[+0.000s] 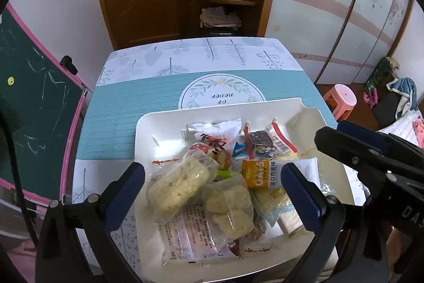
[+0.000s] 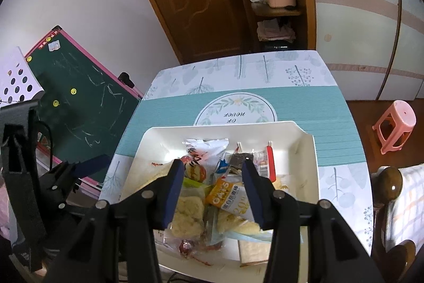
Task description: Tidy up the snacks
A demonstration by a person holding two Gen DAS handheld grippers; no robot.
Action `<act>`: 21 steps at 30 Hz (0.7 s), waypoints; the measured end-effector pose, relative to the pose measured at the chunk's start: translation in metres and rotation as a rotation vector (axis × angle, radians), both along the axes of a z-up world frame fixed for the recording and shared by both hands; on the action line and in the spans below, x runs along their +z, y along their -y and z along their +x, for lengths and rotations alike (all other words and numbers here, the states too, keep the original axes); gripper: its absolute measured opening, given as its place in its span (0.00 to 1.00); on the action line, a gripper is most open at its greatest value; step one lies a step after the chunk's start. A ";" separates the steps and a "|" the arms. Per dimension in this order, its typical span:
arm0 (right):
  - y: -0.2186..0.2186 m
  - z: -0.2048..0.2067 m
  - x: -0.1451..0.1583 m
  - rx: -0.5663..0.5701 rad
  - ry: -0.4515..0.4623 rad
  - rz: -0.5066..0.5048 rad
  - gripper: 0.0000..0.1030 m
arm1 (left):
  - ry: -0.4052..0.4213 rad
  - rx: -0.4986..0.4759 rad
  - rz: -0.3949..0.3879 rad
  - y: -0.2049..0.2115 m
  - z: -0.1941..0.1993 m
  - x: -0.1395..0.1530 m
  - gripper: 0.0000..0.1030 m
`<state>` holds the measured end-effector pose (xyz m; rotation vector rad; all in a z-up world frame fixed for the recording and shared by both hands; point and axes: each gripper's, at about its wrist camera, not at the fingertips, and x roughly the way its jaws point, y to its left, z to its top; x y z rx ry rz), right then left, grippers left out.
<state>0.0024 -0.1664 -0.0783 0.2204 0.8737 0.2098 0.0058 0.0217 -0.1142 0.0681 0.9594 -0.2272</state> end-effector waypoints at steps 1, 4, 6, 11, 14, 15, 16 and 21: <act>-0.001 -0.001 0.002 -0.002 0.004 -0.004 0.45 | 0.000 0.004 -0.002 -0.001 -0.001 0.001 0.99; -0.005 -0.005 0.009 -0.003 0.014 -0.017 0.45 | 0.003 0.022 -0.006 -0.006 -0.005 0.007 0.99; -0.007 -0.008 0.013 -0.003 0.022 -0.025 0.45 | 0.016 0.041 -0.002 -0.011 -0.009 0.013 0.99; -0.013 -0.016 0.024 -0.018 0.048 -0.041 0.45 | 0.037 0.089 0.025 -0.020 -0.018 0.028 0.99; -0.016 -0.021 0.030 -0.033 0.064 -0.052 0.52 | 0.034 0.111 0.033 -0.026 -0.023 0.035 0.99; -0.017 -0.023 0.032 -0.038 0.072 -0.062 0.53 | 0.035 0.120 0.034 -0.027 -0.024 0.036 0.99; -0.018 -0.025 0.035 -0.043 0.081 -0.073 0.54 | 0.035 0.128 0.034 -0.029 -0.026 0.038 0.99; -0.021 -0.032 0.041 -0.063 0.096 -0.084 0.59 | 0.057 0.160 0.054 -0.033 -0.033 0.045 0.99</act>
